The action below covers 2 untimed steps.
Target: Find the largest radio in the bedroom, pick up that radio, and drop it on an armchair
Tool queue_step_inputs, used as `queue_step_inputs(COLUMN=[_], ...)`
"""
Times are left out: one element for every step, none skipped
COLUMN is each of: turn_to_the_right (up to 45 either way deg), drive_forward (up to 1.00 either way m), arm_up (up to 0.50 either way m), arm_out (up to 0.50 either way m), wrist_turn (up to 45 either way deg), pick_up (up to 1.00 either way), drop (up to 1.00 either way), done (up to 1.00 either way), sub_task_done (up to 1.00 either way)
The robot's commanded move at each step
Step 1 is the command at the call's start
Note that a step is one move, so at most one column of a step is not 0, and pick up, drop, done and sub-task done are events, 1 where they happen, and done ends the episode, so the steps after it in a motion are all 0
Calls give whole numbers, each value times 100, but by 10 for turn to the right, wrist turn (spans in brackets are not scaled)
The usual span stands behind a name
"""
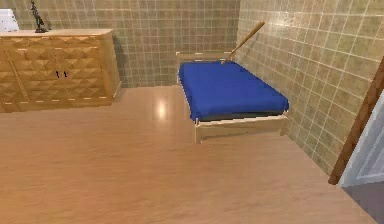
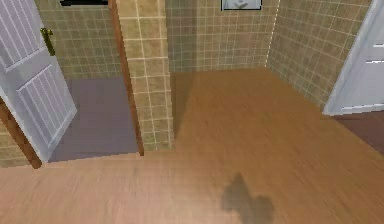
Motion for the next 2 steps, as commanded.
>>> queue_step_inputs(turn_to_the_right=[0,-420], drive_forward=[10,0], arm_up=[0,0], arm_out=[0,0], wrist_turn=[0,0], pick_up=[0,0], drop=[0,0], done=[0,0], sub_task_done=[0,0])
